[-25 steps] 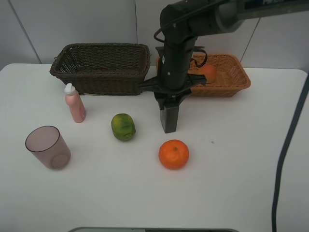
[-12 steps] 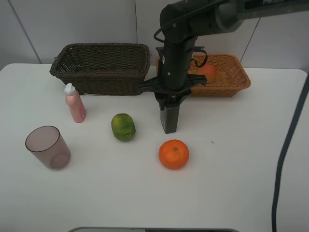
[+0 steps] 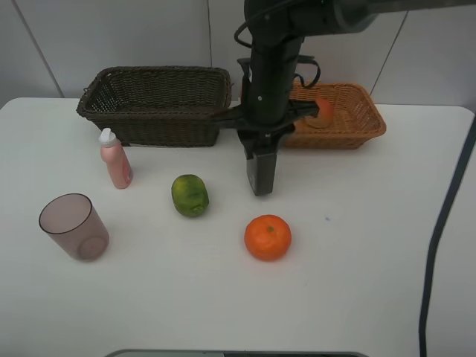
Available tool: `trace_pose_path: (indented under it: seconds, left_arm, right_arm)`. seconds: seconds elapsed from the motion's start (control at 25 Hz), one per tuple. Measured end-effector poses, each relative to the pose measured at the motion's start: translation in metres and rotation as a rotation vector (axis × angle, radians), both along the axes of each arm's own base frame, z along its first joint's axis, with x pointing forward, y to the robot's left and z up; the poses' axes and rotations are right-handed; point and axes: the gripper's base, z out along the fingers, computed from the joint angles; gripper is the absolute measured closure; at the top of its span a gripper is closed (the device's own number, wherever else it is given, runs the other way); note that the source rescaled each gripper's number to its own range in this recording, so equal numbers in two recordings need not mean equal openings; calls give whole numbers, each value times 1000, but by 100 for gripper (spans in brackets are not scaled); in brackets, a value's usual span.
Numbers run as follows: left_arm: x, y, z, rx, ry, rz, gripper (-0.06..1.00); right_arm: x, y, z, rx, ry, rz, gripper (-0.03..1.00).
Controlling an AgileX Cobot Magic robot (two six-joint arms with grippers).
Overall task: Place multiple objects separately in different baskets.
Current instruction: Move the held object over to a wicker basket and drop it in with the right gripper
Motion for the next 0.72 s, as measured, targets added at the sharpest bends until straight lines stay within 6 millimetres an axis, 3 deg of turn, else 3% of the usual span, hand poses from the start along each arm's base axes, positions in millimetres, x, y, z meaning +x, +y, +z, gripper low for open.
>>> trace_pose_path:
  seconds: [0.48, 0.72]
  left_arm:
    - [0, 0, 0, 0, 0, 0, -1]
    - [0, 0, 0, 0, 0, 0, -1]
  right_arm:
    - [20, 16, 93, 114, -188, 123, 95]
    - [25, 20, 121, 179, -292, 134, 95]
